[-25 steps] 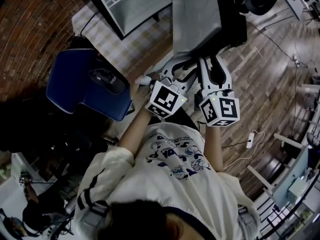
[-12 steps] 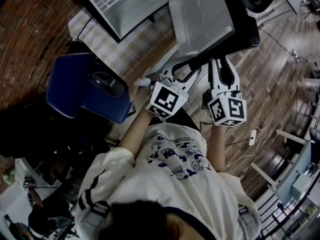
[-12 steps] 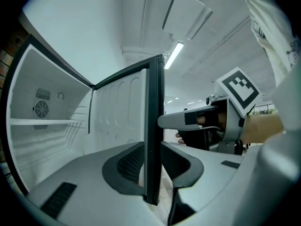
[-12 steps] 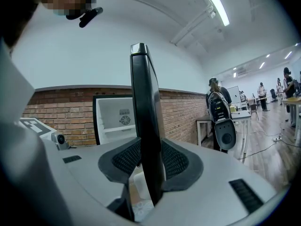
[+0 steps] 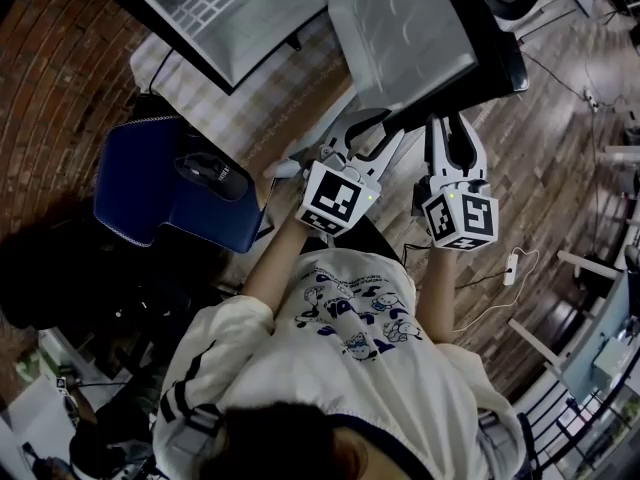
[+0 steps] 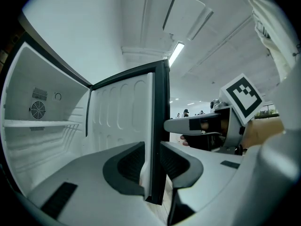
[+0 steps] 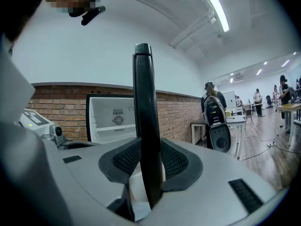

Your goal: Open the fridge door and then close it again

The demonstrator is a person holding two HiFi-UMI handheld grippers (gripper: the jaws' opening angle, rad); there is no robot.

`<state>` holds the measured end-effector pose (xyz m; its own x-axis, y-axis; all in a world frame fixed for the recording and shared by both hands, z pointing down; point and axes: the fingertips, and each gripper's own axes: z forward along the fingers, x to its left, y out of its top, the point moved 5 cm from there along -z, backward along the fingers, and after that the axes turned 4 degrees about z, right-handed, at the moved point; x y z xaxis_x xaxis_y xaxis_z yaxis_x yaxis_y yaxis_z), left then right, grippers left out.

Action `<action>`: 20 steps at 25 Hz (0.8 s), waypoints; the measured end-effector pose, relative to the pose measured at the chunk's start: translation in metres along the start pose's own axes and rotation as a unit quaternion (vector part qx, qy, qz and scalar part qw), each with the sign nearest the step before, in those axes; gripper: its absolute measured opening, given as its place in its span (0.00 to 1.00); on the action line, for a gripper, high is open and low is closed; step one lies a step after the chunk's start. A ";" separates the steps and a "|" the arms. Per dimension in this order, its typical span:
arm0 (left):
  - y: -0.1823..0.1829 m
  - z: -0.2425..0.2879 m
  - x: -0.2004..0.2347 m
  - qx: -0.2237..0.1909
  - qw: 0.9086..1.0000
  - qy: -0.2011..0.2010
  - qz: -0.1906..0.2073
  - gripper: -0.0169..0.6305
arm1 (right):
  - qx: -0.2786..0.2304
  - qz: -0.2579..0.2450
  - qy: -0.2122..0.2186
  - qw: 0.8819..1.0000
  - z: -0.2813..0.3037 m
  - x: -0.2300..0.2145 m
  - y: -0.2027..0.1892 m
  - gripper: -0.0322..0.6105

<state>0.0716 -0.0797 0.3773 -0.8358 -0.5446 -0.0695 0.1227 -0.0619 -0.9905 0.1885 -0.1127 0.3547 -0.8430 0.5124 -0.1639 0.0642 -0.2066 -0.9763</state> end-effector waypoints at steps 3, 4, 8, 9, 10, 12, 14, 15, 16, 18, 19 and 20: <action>0.001 0.006 -0.001 0.001 1.000 -0.003 0.002 0.19 | -0.003 0.001 -0.005 1.000 0.000 -0.009 0.001 0.26; 0.001 0.008 -0.001 0.002 1.000 -0.004 0.003 0.19 | -0.004 0.001 -0.006 1.000 0.001 -0.012 0.001 0.26; 0.000 0.016 -0.003 0.005 1.000 -0.009 0.004 0.19 | -0.008 0.004 -0.013 1.000 0.002 -0.024 0.002 0.26; 0.000 0.018 -0.004 0.006 1.000 -0.011 0.004 0.19 | -0.009 0.004 -0.015 1.000 0.002 -0.028 0.002 0.26; 0.001 0.020 -0.004 0.006 1.000 -0.012 0.004 0.19 | -0.011 0.004 -0.017 1.000 0.002 -0.031 0.002 0.26; 0.002 0.025 -0.005 0.007 1.000 -0.014 0.004 0.19 | -0.013 0.005 -0.021 1.000 0.002 -0.038 0.004 0.26; 0.003 0.029 -0.006 0.007 1.000 -0.016 0.004 0.19 | -0.015 0.006 -0.024 1.000 0.003 -0.045 0.005 0.26; 0.004 0.032 -0.006 0.007 1.000 -0.017 0.004 0.19 | -0.015 0.006 -0.025 1.000 0.003 -0.048 0.005 0.25; 0.005 0.035 -0.006 0.006 1.000 -0.019 0.003 0.19 | -0.016 0.006 -0.026 1.000 0.004 -0.052 0.006 0.25; 0.008 0.041 -0.007 0.005 1.000 -0.024 0.004 0.19 | -0.020 0.009 -0.029 0.999 0.004 -0.059 0.008 0.25; 0.010 0.044 -0.008 0.004 1.000 -0.027 0.006 0.19 | -0.021 0.011 -0.029 0.999 0.005 -0.062 0.008 0.25; 0.011 0.046 -0.009 0.004 0.999 -0.031 0.007 0.19 | -0.022 0.013 -0.029 0.999 0.005 -0.066 0.009 0.25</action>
<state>0.1049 -0.1145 0.3725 -0.7994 -0.5960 -0.0757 0.1386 -0.0604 -0.9885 0.2419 -0.1521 0.3574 -0.8707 0.4573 -0.1811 0.1080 -0.1813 -0.9775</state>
